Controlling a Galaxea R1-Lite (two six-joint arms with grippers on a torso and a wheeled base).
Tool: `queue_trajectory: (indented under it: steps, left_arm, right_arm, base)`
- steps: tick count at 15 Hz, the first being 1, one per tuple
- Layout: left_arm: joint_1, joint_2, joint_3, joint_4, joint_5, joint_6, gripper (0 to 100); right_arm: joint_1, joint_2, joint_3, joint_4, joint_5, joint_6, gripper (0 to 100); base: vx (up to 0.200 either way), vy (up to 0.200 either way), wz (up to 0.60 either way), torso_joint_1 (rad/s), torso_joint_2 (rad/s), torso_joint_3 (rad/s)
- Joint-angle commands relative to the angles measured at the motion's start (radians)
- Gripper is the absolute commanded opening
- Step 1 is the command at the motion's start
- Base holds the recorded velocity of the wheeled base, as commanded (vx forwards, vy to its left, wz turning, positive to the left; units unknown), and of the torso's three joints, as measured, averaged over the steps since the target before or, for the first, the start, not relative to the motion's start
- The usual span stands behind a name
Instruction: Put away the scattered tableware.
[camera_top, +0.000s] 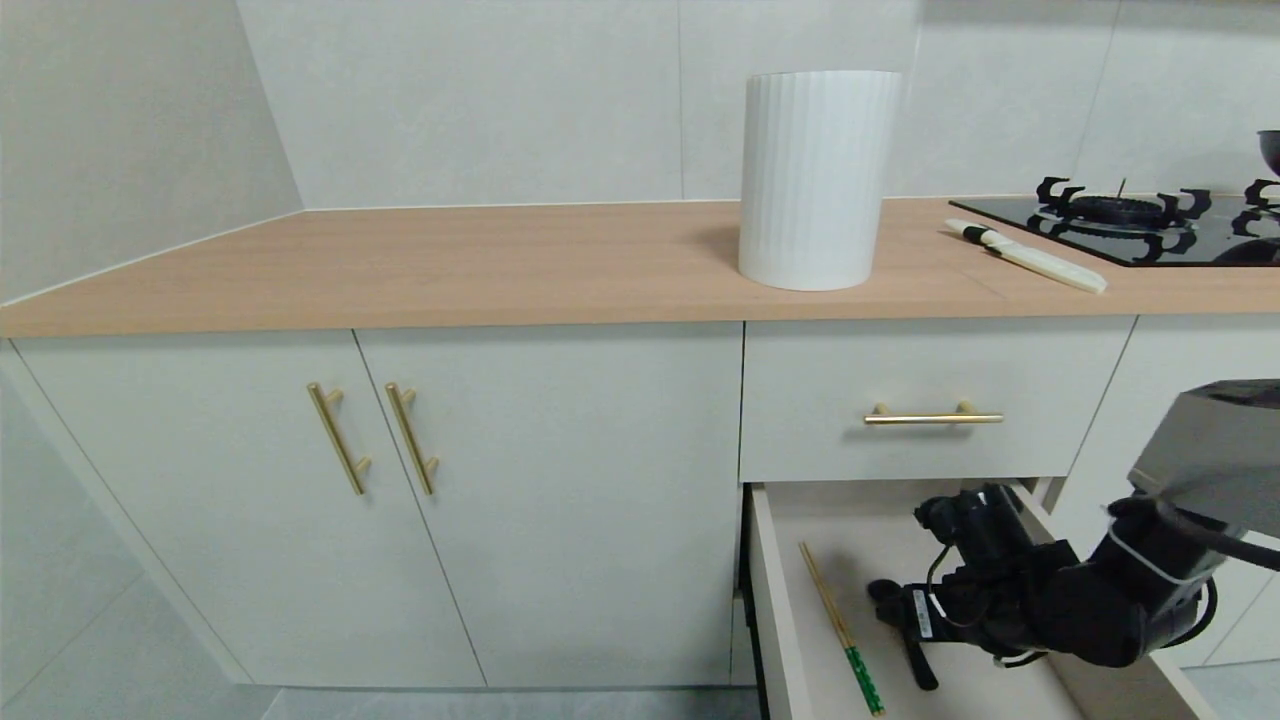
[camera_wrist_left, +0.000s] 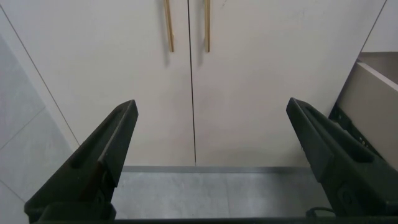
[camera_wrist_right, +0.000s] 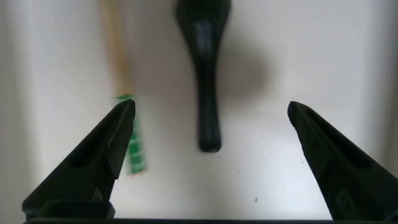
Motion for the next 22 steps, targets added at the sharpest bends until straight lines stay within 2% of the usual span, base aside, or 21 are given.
queue_trajectory:
  steps: [1,2,4,8,11,14,19,22]
  left_arm:
    - [0.0,0.0,0.0,0.0,0.0,0.0,100]
    - [0.0,0.0,0.0,0.0,0.0,0.0,100]
    - [0.0,0.0,0.0,0.0,0.0,0.0,100]
    - [0.0,0.0,0.0,0.0,0.0,-0.002,100]
    - [0.0,0.0,0.0,0.0,0.0,0.0,100]
    - [0.0,0.0,0.0,0.0,0.0,0.0,100]
    - [0.0,0.0,0.0,0.0,0.0,0.0,100]
    - [0.0,0.0,0.0,0.0,0.0,0.0,100]
  right_arm:
    - [0.037,-0.189,0.036,0.021,0.002,-0.002,100]
    - [0.043,-0.21,0.036,0.036,0.002,-0.004,100]
    - [0.053,-0.325,0.027,0.151,0.004,-0.011,100]
    - [0.09,-0.452,-0.006,0.319,0.004,-0.014,100]
    - [0.103,-0.458,0.0,0.34,0.004,-0.033,100]
    - [0.113,-0.508,0.001,0.395,0.007,-0.062,100]
    - [0.181,-0.659,0.003,0.648,0.168,-0.192,100]
    - [0.225,-0.681,0.006,0.753,0.203,-0.246,100]
  base:
    - [0.0,0.0,0.0,0.0,0.0,0.0]
    - [0.0,0.0,0.0,0.0,0.0,0.0]
    - [0.0,0.0,0.0,0.0,0.0,0.0]
    - [-0.2,0.0,0.0,0.002,0.01,0.002]
    - [-0.2,0.0,0.0,0.001,0.0,-0.004]
    - [0.0,0.0,0.0,0.0,0.0,0.0]
    - [0.0,0.0,0.0,0.0,0.0,0.0]
    - [0.0,0.0,0.0,0.0,0.0,0.0]
